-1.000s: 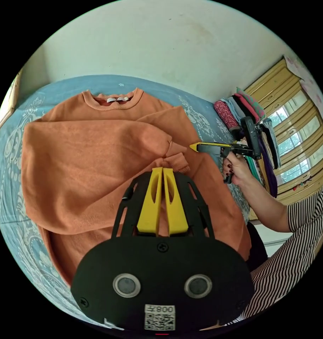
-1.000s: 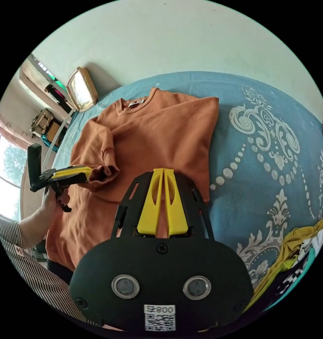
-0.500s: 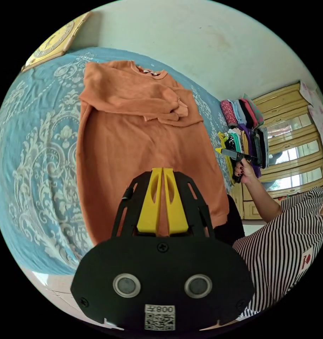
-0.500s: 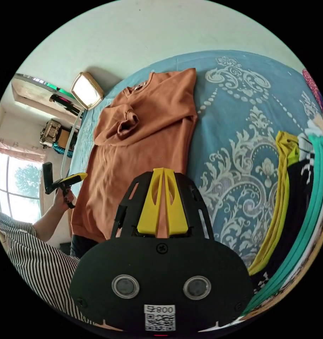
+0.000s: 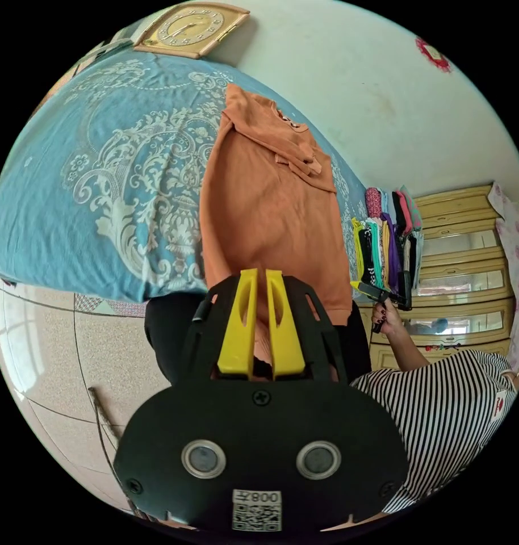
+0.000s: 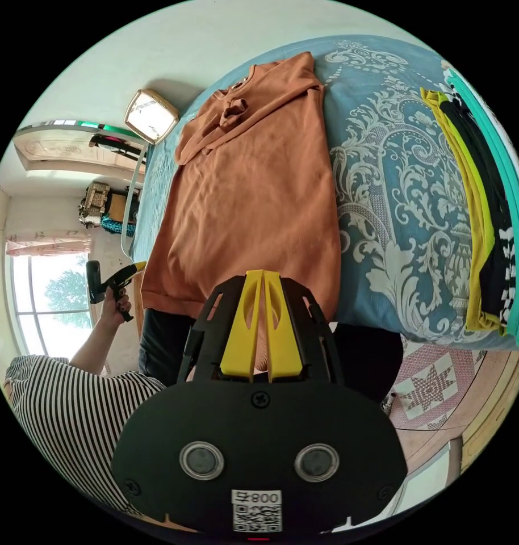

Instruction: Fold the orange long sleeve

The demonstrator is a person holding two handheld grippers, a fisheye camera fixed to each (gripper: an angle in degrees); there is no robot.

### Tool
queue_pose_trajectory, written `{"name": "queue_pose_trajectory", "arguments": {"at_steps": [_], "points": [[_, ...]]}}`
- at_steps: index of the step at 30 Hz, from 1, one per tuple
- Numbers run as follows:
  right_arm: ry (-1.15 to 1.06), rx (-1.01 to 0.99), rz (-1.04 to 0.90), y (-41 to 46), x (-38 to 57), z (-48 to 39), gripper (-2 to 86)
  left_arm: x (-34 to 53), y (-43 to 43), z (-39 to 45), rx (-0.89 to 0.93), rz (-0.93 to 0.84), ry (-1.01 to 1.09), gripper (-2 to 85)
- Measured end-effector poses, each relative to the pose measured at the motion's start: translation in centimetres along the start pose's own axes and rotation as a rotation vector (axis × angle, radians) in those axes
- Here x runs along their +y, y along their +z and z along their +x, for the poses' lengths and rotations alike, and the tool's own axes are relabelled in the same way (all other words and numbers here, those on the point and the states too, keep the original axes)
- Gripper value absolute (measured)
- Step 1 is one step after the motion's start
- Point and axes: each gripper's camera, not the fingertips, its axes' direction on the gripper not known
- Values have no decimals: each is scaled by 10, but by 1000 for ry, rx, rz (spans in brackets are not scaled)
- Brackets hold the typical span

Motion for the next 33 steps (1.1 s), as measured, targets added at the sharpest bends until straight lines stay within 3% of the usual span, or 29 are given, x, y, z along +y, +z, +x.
{"name": "queue_pose_trajectory", "arguments": {"at_steps": [9,22,33], "points": [[79,-62,56,-4,77,29,12,83,-38,-38,54,47,-130,83],[162,-34,103,0,141,62,62,121,-47,-23,145,20,-112,127],[146,30,-17,37,147,75,107,149,-18,8,39,-152,-81,127]]}}
